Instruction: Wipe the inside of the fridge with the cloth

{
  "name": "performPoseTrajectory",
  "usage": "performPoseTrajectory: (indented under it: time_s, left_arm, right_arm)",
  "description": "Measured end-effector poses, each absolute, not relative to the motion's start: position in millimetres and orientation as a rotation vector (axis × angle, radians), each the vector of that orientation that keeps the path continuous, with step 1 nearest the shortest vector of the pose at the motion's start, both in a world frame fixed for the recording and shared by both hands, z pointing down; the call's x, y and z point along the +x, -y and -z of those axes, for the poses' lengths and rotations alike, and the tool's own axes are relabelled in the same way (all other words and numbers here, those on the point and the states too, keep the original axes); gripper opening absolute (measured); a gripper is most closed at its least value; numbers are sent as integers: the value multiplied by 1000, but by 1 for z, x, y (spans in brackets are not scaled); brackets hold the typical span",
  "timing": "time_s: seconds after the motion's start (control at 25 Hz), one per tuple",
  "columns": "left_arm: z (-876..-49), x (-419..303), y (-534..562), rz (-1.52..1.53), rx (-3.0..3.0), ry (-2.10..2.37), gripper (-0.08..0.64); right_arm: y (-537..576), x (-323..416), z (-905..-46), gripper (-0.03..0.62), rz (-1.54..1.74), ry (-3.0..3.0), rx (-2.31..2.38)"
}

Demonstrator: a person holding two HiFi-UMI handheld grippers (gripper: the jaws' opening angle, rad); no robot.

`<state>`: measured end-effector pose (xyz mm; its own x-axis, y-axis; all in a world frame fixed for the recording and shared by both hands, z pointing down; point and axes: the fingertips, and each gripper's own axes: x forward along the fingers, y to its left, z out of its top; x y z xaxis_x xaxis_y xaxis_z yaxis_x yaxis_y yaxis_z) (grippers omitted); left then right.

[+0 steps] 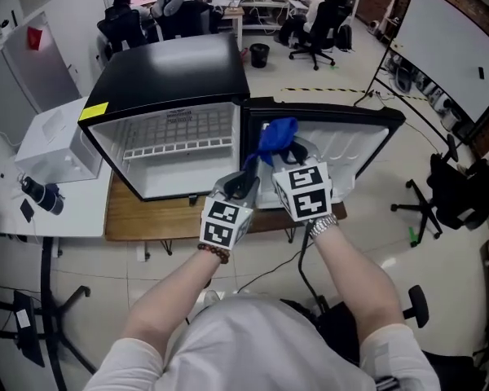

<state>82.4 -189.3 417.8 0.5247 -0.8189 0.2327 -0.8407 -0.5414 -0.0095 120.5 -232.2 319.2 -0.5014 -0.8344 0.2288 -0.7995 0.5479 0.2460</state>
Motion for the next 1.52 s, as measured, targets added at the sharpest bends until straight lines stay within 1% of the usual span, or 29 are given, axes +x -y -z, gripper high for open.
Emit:
performPoseTrajectory:
  time_s: [0.2,0.36,0.48,0.72,0.84,0.92,1.52]
  left_arm:
    - [-448,84,200,-422,2552,1491,107]
    - [-485,90,210,-504,2443,1491,154]
    - [-508,95,219,-557,2372,1498,173]
    - [-543,107,231,-628,2273,1486,172]
    - [-558,107,235,-648,2231,1487,147]
    - [-563,105,237,-649,2208,1491,146]
    - [-563,106,239,-630,2192,1487,140]
  right_arm:
    - [232,120,-317,77,166,2496,1302]
    - [231,118,-315,77,155,2508,1275]
    - [230,117,-315,77,154,2508,1259]
    - [234,117,-313,74,162,2491,1239]
    - [234,117,-313,74,167,2497,1234]
    - [235,118,-313,72,174,2501,1234]
    - [245,155,-312,69,169,2506,1313]
